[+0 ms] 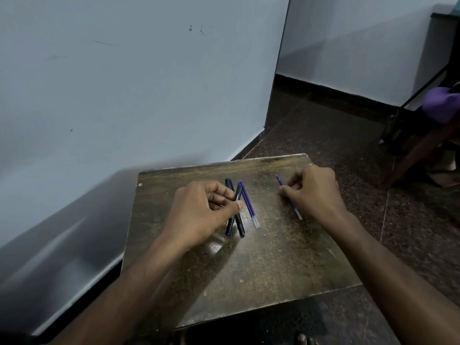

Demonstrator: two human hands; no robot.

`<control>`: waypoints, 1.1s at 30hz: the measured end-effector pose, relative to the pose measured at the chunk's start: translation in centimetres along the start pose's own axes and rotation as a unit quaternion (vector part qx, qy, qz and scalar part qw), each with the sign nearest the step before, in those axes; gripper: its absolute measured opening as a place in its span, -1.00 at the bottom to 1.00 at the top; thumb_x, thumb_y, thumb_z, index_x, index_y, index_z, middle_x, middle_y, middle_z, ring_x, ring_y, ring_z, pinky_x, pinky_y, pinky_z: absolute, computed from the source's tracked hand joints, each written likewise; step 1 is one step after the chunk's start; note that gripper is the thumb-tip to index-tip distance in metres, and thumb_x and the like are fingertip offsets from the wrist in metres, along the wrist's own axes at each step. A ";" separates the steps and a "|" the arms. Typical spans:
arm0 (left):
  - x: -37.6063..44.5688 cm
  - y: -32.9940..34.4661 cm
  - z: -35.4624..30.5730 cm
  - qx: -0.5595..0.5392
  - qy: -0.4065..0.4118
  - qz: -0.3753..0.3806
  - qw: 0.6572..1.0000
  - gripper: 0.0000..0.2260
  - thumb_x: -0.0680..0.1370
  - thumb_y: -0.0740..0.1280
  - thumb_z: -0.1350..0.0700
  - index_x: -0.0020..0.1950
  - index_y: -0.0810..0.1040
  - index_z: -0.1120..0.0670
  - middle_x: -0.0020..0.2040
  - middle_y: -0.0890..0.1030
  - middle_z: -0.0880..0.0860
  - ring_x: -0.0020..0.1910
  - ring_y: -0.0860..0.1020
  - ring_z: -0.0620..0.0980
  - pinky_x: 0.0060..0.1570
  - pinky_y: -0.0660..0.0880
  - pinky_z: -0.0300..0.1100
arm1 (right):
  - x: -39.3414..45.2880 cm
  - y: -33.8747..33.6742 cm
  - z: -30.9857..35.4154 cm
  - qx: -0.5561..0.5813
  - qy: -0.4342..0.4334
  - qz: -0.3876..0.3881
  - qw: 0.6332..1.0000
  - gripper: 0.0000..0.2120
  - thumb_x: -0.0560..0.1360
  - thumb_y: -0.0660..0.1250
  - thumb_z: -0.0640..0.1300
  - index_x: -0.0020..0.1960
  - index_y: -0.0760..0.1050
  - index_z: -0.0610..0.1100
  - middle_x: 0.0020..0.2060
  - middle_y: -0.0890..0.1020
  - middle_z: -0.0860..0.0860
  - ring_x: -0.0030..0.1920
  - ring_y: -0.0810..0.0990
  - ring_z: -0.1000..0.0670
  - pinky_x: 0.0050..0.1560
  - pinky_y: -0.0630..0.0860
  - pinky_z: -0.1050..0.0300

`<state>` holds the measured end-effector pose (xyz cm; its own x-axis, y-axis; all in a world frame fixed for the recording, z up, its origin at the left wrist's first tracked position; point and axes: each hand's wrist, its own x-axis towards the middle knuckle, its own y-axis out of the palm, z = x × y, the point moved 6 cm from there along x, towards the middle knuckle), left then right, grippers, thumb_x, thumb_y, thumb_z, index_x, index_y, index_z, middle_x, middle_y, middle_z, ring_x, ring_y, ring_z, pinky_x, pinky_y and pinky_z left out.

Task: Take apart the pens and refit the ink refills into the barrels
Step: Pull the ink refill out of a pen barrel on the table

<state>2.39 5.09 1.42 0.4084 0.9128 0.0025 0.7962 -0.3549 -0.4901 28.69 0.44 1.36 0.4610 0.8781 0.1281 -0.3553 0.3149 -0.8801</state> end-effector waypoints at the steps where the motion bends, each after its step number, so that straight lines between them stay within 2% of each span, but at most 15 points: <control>1: 0.0 0.0 0.0 -0.001 0.000 -0.002 1.000 -0.83 0.45 0.64 -0.11 -0.07 0.75 -0.09 -0.20 0.79 -0.18 -0.26 0.74 -0.24 -0.16 0.70 -0.33 | -0.1 0.0 0.4 0.012 -0.014 -0.010 1.000 -0.88 0.52 0.62 -0.08 -0.10 0.78 -0.13 -0.30 0.74 0.01 -0.21 0.74 0.03 -0.05 0.72 0.01; 4: 0.2 -0.2 0.1 0.000 -0.001 -0.006 1.000 -0.83 0.45 0.64 -0.11 -0.07 0.74 -0.10 -0.20 0.79 -0.19 -0.29 0.74 -0.24 -0.19 0.69 -0.36 | -0.7 1.0 2.4 0.041 -0.052 0.001 0.998 -0.88 0.50 0.64 -0.05 -0.14 0.77 -0.07 -0.35 0.70 0.12 -0.32 0.66 0.20 -0.30 0.51 0.39; 6: 0.3 -0.3 0.2 -0.003 -0.005 -0.009 1.000 -0.83 0.45 0.64 -0.11 -0.07 0.74 -0.10 -0.21 0.78 -0.22 -0.29 0.74 -0.24 -0.20 0.69 -0.35 | -1.1 2.3 3.4 0.051 -0.055 0.037 0.996 -0.87 0.49 0.65 -0.03 -0.16 0.77 -0.04 -0.36 0.70 0.16 -0.34 0.65 0.25 -0.40 0.44 0.48; 9: 0.4 -0.4 0.4 0.001 -0.006 -0.015 1.000 -0.82 0.44 0.65 -0.13 -0.07 0.74 -0.11 -0.21 0.78 -0.23 -0.29 0.74 -0.24 -0.18 0.72 -0.28 | -1.5 3.6 4.1 0.079 -0.048 0.077 0.993 -0.87 0.49 0.65 -0.04 -0.15 0.77 -0.06 -0.34 0.75 0.11 -0.33 0.71 0.22 -0.36 0.53 0.46; 12: 0.4 -0.4 0.5 0.003 -0.005 -0.016 1.000 -0.81 0.43 0.65 -0.14 -0.07 0.75 -0.11 -0.21 0.78 -0.22 -0.29 0.74 -0.25 -0.16 0.73 -0.25 | -1.6 4.2 4.3 0.087 -0.038 0.095 0.991 -0.87 0.49 0.65 -0.05 -0.17 0.75 -0.04 -0.36 0.73 0.12 -0.37 0.68 0.24 -0.42 0.47 0.49; 15: 0.5 -0.3 0.5 0.006 -0.004 -0.012 1.000 -0.81 0.44 0.64 -0.14 -0.07 0.74 -0.11 -0.21 0.78 -0.24 -0.30 0.74 -0.25 -0.18 0.71 -0.30 | -1.6 4.3 4.4 0.073 -0.034 0.099 0.992 -0.83 0.48 0.66 -0.05 -0.23 0.71 0.00 -0.42 0.68 0.14 -0.46 0.61 0.27 -0.46 0.42 0.50; 18: 0.5 -0.4 0.5 0.006 -0.002 -0.010 1.000 -0.81 0.44 0.63 -0.14 -0.07 0.74 -0.11 -0.21 0.77 -0.25 -0.31 0.73 -0.25 -0.24 0.66 -0.38 | -1.6 4.2 4.3 0.075 -0.029 0.104 0.991 -0.84 0.49 0.65 -0.12 -0.22 0.73 -0.02 -0.42 0.68 0.13 -0.47 0.61 0.33 -0.48 0.39 0.51; 22: 0.5 -0.5 0.5 0.006 0.001 -0.011 1.000 -0.82 0.45 0.64 -0.13 -0.06 0.74 -0.11 -0.20 0.77 -0.26 -0.31 0.73 -0.26 -0.23 0.65 -0.40 | -1.5 3.3 4.0 0.030 -0.030 0.055 0.998 -0.83 0.52 0.54 -0.24 -0.21 0.72 -0.04 -0.39 0.69 0.12 -0.36 0.65 0.21 -0.39 0.44 0.45; 26: 0.7 -0.6 0.6 0.006 0.001 -0.010 1.000 -0.83 0.45 0.63 -0.14 -0.08 0.73 -0.12 -0.20 0.76 -0.29 -0.32 0.73 -0.27 -0.20 0.68 -0.36 | -1.5 3.2 4.0 0.022 -0.029 0.065 0.997 -0.88 0.51 0.61 -0.12 -0.19 0.74 -0.08 -0.36 0.73 0.05 -0.30 0.70 0.11 -0.25 0.63 0.21; 29: 0.7 -0.3 0.6 0.005 0.006 -0.004 1.000 -0.83 0.45 0.64 -0.14 -0.08 0.73 -0.13 -0.19 0.76 -0.31 -0.31 0.72 -0.28 -0.23 0.67 -0.38 | -1.5 3.7 4.0 0.003 -0.025 0.080 0.996 -0.84 0.51 0.62 -0.07 -0.20 0.74 -0.10 -0.33 0.73 -0.02 -0.27 0.70 0.04 -0.27 0.55 0.22; 33: 0.7 0.1 0.7 -0.002 0.008 0.000 1.000 -0.84 0.46 0.65 -0.09 -0.09 0.73 -0.11 -0.22 0.75 -0.30 -0.35 0.69 -0.32 -0.24 0.66 -0.37 | -1.5 4.4 4.4 -0.036 -0.009 0.085 0.996 -0.75 0.55 0.49 -0.18 -0.30 0.63 -0.18 -0.34 0.69 -0.11 -0.29 0.70 -0.10 -0.35 0.49 0.17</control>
<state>2.40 5.82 0.75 0.4157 0.9094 0.0162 0.7978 -0.3561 -0.4865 22.87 2.04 -0.69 0.3835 0.9234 -0.0178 -0.3678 0.1350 -0.9200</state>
